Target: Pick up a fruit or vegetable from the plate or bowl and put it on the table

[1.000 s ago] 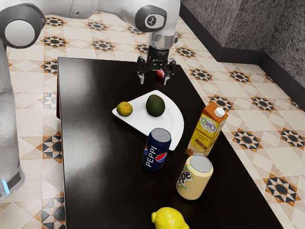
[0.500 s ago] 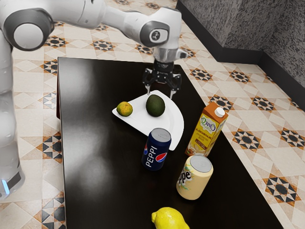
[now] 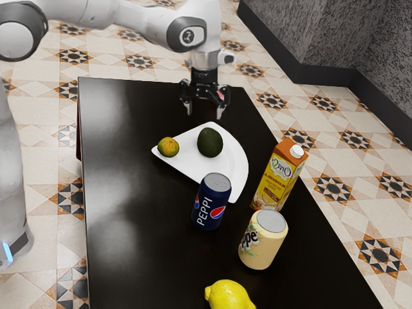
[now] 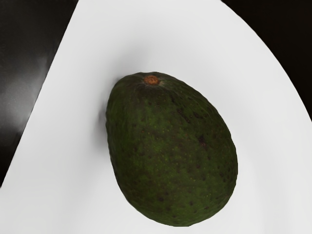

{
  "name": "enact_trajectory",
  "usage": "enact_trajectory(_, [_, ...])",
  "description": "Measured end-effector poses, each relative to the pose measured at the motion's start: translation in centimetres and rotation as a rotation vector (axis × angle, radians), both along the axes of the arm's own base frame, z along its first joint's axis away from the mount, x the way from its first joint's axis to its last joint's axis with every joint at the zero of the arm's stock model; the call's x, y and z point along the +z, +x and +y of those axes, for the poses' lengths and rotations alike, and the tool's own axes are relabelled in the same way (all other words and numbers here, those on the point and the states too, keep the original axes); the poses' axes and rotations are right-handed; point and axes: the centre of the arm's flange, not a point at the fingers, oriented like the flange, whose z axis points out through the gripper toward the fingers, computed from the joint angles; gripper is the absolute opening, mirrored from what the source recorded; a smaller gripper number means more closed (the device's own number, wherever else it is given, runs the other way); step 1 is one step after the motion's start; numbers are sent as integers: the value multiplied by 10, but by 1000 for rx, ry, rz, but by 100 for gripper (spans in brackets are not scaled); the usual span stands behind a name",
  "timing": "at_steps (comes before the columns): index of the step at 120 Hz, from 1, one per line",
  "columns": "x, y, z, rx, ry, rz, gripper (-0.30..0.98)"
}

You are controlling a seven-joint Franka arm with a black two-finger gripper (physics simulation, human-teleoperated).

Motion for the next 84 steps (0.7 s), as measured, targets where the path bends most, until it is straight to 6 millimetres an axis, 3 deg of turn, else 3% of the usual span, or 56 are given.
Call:
enact_trajectory(13, [-2,1,-9,-40,17,-1,69])
enact_trajectory(34, [-22,7,0,-46,13,22,69])
enact_trajectory(58, [-37,10,-4,-59,-8,27,69])
enact_trajectory(84, [-32,11,-21,-30,-27,16,69])
